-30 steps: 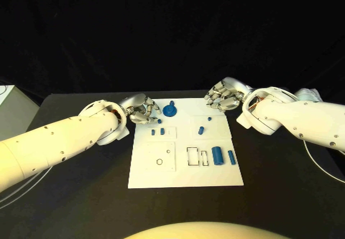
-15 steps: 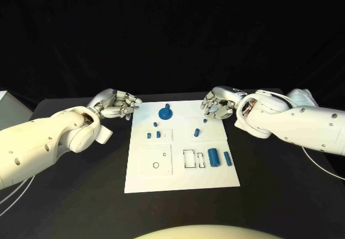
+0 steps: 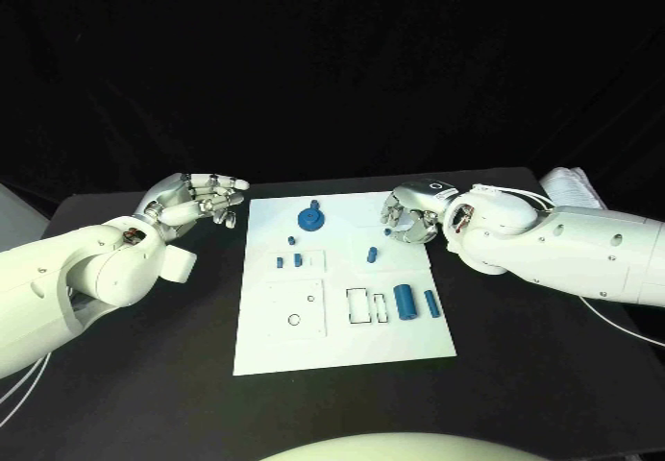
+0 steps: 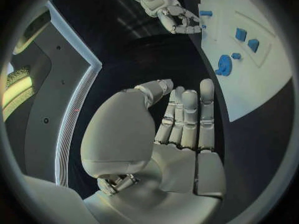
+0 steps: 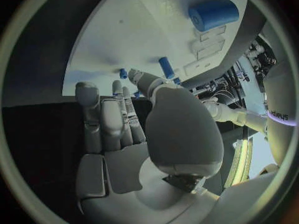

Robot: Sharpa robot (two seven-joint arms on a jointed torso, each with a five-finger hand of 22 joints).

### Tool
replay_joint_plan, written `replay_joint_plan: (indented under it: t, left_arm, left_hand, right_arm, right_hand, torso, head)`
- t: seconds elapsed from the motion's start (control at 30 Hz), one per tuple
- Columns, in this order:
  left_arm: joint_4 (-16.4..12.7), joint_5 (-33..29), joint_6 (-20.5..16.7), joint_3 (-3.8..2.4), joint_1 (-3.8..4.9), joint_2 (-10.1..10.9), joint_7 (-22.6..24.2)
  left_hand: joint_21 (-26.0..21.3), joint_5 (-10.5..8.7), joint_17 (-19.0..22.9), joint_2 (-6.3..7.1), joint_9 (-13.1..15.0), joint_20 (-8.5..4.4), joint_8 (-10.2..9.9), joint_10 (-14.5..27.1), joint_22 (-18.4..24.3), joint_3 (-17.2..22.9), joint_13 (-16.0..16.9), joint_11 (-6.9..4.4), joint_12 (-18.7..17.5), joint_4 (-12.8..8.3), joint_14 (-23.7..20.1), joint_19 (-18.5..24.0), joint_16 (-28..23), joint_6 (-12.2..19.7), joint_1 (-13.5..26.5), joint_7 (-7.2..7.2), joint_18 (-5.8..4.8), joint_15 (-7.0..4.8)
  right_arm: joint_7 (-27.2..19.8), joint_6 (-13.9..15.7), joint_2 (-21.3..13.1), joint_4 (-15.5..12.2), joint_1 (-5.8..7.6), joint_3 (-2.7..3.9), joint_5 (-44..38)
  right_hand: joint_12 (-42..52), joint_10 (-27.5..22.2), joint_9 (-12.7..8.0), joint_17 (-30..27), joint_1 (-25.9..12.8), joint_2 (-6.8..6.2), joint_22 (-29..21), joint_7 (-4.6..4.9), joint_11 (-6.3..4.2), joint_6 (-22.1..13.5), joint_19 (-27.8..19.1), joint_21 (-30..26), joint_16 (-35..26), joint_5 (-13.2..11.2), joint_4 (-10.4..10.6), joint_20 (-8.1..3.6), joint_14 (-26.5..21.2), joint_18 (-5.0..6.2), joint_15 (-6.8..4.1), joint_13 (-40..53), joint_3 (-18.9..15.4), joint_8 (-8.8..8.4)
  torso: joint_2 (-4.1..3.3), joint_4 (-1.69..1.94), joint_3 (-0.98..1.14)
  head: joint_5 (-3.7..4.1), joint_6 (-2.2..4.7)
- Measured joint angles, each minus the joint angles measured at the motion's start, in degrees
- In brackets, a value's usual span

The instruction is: Assemble the parts on the task board

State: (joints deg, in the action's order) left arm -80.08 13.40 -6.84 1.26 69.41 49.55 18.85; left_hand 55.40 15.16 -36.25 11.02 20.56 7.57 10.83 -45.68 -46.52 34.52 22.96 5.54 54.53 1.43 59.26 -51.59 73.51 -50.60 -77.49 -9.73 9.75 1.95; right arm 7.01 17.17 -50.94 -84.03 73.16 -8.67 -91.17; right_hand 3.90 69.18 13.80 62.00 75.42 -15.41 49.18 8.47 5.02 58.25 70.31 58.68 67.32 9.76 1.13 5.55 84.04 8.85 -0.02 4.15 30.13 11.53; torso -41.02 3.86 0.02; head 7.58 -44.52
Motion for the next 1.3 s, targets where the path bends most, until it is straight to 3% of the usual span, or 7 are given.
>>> replay_joint_plan:
  t: [0.23, 0.37, 0.57, 0.8, 0.83, 0.9, 1.3]
  left_arm:
    - [-0.8, -2.9, 0.5, 0.0, -0.04, 0.8, 0.8]
    - [-0.9, -3.8, 0.6, 0.0, -0.04, 1.1, 1.1]
    - [-1.1, -4.6, 0.7, 0.0, -0.06, 1.3, 1.2]
    - [-1.2, -5.0, 0.8, 0.0, -0.06, 1.3, 1.2]
    - [-1.2, -5.1, 0.8, 0.0, -0.06, 1.3, 1.2]
    - [-1.2, -5.2, 0.9, 0.0, -0.06, 1.3, 1.2]
    - [-1.2, -5.3, 0.9, 0.0, -0.06, 1.3, 1.0]
  left_hand:
    - [-0.2, 0.0, 0.8, 0.0, 0.0, 0.0, 0.0, 0.0, 0.2, -0.2, -0.2, 0.0, -0.2, -0.2, -0.4, 0.0, -0.5, 0.0, 0.0, 0.0, 0.0, 0.01]
    - [-0.2, 0.0, 0.9, 0.0, 0.0, 0.0, 0.0, 0.0, 0.2, -0.2, -0.3, 0.0, -0.2, -0.2, -0.4, 0.0, -0.5, 0.0, 0.0, 0.0, -0.01, 0.01]
    - [-0.5, 0.0, 0.9, 0.0, 0.0, 0.0, 0.0, -0.2, 0.2, -0.3, -0.3, 0.21, -0.2, 0.0, -0.4, 0.0, -0.7, 0.0, 0.0, 0.0, -0.01, 0.01]
    - [-0.5, 0.0, 0.9, 0.0, 0.0, 0.0, 0.0, -0.4, 0.3, -0.3, -0.3, 0.0, -0.2, 0.0, -0.4, 0.0, -0.7, 0.0, 0.0, 0.01, -0.01, 0.01]
    - [-0.7, 0.0, 0.8, 0.0, 0.0, 0.0, 0.0, -0.4, 0.4, -0.3, -0.4, 0.0, -0.2, 0.0, -0.4, 0.0, -0.7, 0.0, 0.0, 0.01, -0.01, 0.01]
    - [-0.7, 0.0, 0.8, 0.0, 0.0, 0.0, 0.0, -0.4, 0.4, -0.3, -0.4, 0.0, -0.2, 0.0, -0.4, 0.0, -0.7, 0.0, 0.0, 0.01, -0.01, 0.01]
    - [-0.7, 0.0, 0.7, 0.0, 0.0, 0.0, 0.0, -0.6, 0.4, -0.3, -0.4, 0.2, -0.2, 0.0, -0.4, 0.0, -0.7, 0.0, 0.0, 0.01, -0.02, 0.01]
  right_arm:
    - [1.4, 0.0, 0.8, 0.3, -0.67, -0.02, -2.4]
    - [1.9, 0.1, 1.5, 0.8, -0.84, 0.08, -3.3]
    - [2.5, 0.3, 2.5, 1.9, -1.19, 0.1, -4.1]
    - [3.1, 0.3, 3.5, 3.0, -1.63, 0.11, -4.6]
    - [3.2, 0.3, 3.6, 3.1, -1.66, 0.14, -4.7]
    - [3.3, 0.3, 3.7, 3.2, -1.71, 0.18, -4.8]
    - [4.0, 0.5, 3.9, 3.1, -1.93, 0.24, -5.7]
  right_hand:
    - [0.0, -0.4, 0.2, 0.6, 0.0, 0.0, 0.7, 0.0, 0.01, 0.0, 0.2, 0.7, 0.8, 0.0, 0.2, 0.21, 0.0, 0.0, 0.0, 0.0, 0.2, 0.0]
    - [0.0, -0.4, 0.3, 1.1, 0.0, 0.02, 1.5, 0.0, 0.01, 0.0, 0.7, 1.2, 1.4, 0.0, 0.4, 0.3, 0.0, -0.87, 0.0, 0.1, 0.4, 0.0]
    - [0.1, -0.3, 0.6, 1.5, 0.9, 0.88, 2.4, 0.02, -0.13, 0.6, 0.9, 1.9, 2.2, -1.1, 0.8, 0.08, 0.0, -0.88, 0.0, 0.1, 1.5, 0.0]
    - [0.6, 1.8, 1.4, 3.3, 2.1, 2.19, 6.2, -0.55, -0.74, 2.5, 2.8, 4.9, 4.5, -4.0, 1.0, -0.1, 0.0, -0.87, 0.0, 0.5, 4.4, 1.1]
    - [0.7, 2.3, 1.6, 3.6, 2.2, 2.54, 7.0, -0.71, -0.94, 3.0, 3.0, 5.5, 5.0, -4.3, 0.9, -0.29, 0.0, -1.29, -0.03, 0.7, 4.9, 1.36]
    - [0.9, 2.6, 1.8, 3.8, 2.2, 2.55, 7.5, -0.8, -1.08, 3.3, 3.0, 5.8, 5.1, -4.3, 0.8, -0.33, -0.2, -1.75, -0.21, 0.7, 5.2, 1.54]
    - [1.1, 3.4, 2.6, 4.1, 2.3, 2.98, 9.5, -1.29, -0.95, 4.4, 3.7, 7.4, 5.6, -4.5, 0.1, -0.65, 0.0, -1.76, -0.85, 1.2, 5.9, 2.48]
  torso:
    - [0.05, 0.13, -0.01]
    - [0.05, 0.13, 0.0]
    - [0.05, 0.1, 0.1]
    - [0.06, 0.07, 0.14]
    - [0.06, 0.07, 0.15]
    - [0.07, 0.06, 0.18]
    - [0.12, 0.0, 0.18]
  head:
    - [0.18, -0.13]
    - [0.16, -0.13]
    - [0.04, -0.1]
    - [0.09, -0.27]
    - [0.09, -0.3]
    - [0.09, -0.38]
    - [0.23, -0.55]
